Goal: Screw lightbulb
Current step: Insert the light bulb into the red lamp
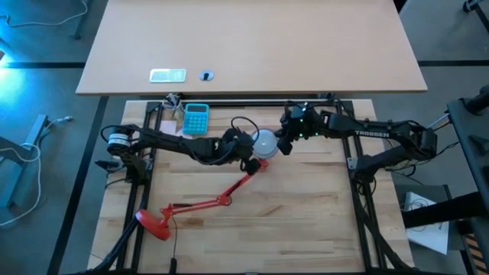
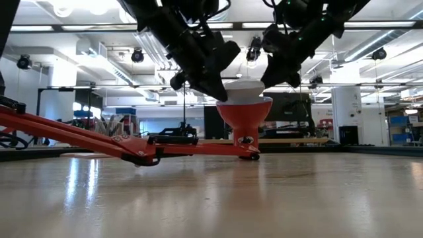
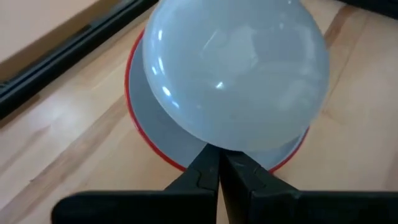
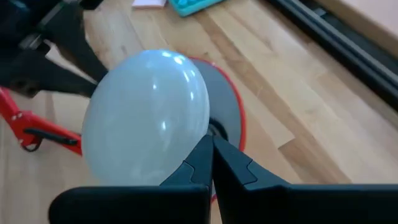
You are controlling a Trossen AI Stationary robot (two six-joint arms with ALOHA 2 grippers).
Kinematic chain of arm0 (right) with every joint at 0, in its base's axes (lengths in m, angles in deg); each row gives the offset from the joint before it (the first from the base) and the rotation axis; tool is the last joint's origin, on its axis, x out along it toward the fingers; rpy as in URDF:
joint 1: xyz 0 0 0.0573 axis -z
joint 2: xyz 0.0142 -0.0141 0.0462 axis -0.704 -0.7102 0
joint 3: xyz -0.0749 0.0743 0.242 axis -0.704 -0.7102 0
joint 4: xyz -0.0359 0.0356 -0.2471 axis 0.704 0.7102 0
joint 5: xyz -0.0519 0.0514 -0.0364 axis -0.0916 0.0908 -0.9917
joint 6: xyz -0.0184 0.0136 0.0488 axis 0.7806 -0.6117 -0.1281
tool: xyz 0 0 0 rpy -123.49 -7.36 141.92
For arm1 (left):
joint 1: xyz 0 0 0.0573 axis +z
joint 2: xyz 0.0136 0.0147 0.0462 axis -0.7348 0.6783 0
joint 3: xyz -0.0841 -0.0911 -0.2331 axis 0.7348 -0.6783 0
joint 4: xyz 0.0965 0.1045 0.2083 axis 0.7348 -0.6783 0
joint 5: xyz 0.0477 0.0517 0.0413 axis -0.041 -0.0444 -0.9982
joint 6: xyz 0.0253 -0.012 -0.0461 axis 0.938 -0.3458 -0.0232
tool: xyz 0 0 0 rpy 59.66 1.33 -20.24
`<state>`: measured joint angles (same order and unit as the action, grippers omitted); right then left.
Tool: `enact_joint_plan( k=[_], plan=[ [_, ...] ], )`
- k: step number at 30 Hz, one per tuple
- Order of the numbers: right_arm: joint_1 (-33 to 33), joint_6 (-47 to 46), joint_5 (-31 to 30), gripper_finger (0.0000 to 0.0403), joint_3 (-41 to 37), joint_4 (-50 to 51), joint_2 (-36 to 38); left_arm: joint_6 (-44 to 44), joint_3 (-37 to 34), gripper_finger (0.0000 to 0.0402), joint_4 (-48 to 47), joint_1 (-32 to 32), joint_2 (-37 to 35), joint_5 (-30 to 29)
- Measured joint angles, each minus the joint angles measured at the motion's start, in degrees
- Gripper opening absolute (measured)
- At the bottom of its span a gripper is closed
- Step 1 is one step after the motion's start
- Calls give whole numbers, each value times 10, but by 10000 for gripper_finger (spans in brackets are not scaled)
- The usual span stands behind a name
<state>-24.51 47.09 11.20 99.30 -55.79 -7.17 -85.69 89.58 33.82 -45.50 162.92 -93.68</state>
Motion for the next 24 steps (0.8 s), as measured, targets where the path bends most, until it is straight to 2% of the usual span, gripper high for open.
enact_joint_plan(
  k=[14, 19, 22, 24],
  plan=[
    [-25, -16, 43, 0, 25, 80, 25, 54, 1, 0, -67, 34, -26, -3],
    [-11, 12, 14, 0, 51, 85, 30, 38, 1, 0, -114, 22, -49, 13],
    [-1, 23, -26, 0, 55, 65, 24, 30, 1, 0, -107, 7, -54, 13],
    [8, 26, -33, 0, 53, 37, 16, 30, 1, 0, -97, 0, -54, 22]
  ],
)
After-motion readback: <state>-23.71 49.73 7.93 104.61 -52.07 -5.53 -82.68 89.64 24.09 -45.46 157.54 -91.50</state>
